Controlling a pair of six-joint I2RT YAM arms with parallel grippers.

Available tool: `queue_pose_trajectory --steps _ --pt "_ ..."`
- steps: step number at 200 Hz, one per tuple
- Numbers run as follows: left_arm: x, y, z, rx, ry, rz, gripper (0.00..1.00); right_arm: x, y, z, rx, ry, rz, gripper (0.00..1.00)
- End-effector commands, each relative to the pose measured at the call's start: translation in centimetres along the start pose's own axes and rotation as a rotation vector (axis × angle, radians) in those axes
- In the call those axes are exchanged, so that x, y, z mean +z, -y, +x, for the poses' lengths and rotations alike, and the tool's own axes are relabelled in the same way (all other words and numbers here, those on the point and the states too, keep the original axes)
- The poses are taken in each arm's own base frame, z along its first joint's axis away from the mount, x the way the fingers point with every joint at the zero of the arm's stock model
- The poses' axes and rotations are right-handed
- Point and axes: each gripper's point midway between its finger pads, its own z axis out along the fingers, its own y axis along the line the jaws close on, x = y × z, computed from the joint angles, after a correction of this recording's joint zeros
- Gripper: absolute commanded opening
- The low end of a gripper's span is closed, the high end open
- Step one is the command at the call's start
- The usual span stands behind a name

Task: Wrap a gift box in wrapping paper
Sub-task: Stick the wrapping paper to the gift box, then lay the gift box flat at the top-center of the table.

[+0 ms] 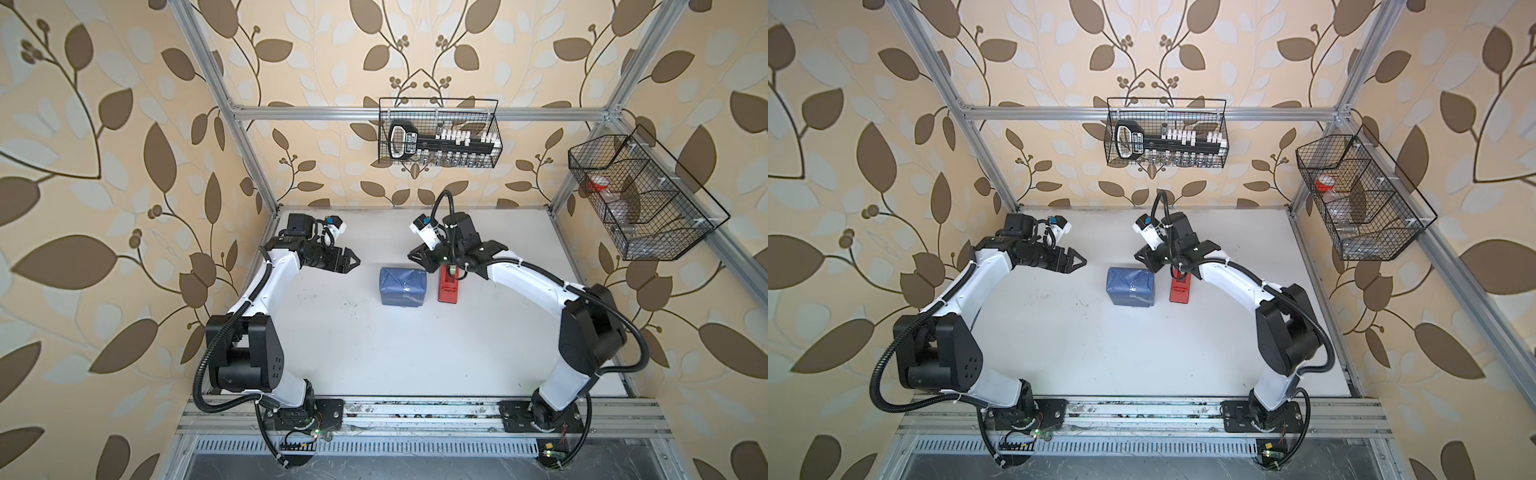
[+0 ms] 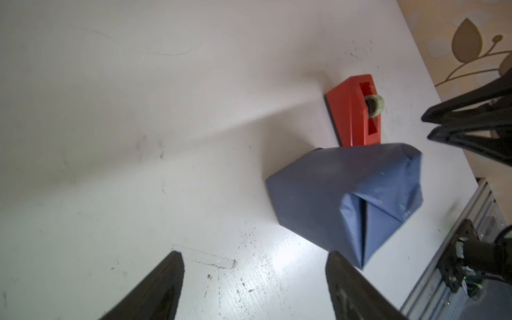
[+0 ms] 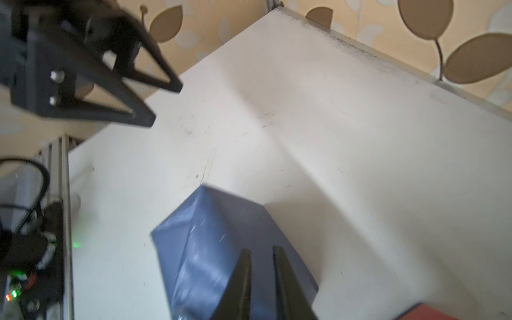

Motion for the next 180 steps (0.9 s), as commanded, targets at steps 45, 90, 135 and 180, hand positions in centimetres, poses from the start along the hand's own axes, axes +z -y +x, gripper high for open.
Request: queue_pose_trajectory --steps 45,90,135,180 --pt "-0.1 9.3 2.2 1.016 -0.189 0.150 0.99 -6.3 -0.8 5.0 -0.094 0.061 0.100 0.42" --pt "5.1 9.0 2.2 1.216 -0.239 -0.126 0.99 -7.4 -0.4 7.9 -0.074 0.062 0.135 0.53" --pt "7.8 9.5 -0.8 1.248 -0.152 -0.250 0.99 -8.9 -0.1 9.8 -0.060 0.045 0.182 0.58" --pt "9.6 9.7 -3.2 1.232 -0.114 -0.288 0.99 -10.5 0.4 11.0 -0.038 0.056 0.218 0.60"
